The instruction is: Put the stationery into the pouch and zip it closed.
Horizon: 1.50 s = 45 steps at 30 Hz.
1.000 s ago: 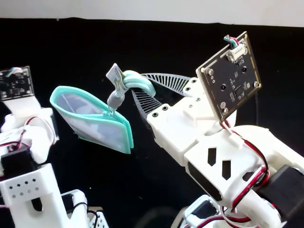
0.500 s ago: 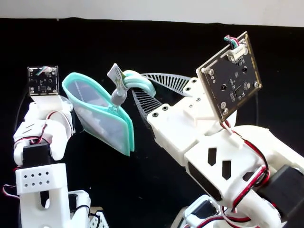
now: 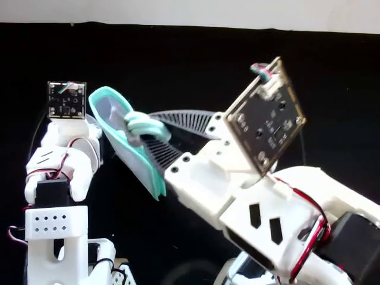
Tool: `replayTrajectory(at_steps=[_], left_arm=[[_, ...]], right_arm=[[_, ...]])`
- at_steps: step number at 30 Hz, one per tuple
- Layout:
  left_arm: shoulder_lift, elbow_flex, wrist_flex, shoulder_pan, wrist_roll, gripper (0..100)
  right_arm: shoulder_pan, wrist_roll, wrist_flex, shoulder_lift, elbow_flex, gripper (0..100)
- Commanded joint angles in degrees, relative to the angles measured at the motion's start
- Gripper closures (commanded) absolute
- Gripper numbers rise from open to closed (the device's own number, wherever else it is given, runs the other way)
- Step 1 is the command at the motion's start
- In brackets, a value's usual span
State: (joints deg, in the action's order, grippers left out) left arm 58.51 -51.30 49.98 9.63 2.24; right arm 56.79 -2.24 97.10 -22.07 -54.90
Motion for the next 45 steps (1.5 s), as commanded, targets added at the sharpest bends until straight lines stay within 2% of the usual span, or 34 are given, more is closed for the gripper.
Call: replayTrajectory(at_steps=[1,5,15,28,36,45], left_arm=[[0.1,0.3,-1.1,-4.0,0.2,99],[0.1,0.2,-1.1,-8.5,0.2,99],[0.1,0.2,-1.1,-14.4,0.2,99],[0.1,-4.2,-1.2,-15.7,0.2,99],[0.1,-4.5,-1.1,-24.3,0.2,99],[0.1,-5.1,-1.0,-24.9,0.4,99]], right_arm=[[2.9,0.8,-0.3,-0.9,-2.0,99.2],[3.4,0.9,-0.3,-0.9,-2.0,99.2],[3.0,0.9,0.1,-0.8,-7.9,99.2],[3.0,0.9,1.5,-0.7,-7.9,99.2],[3.0,0.9,1.7,-0.7,-7.9,99.2],[3.0,0.9,1.8,-0.7,-7.8,99.2]])
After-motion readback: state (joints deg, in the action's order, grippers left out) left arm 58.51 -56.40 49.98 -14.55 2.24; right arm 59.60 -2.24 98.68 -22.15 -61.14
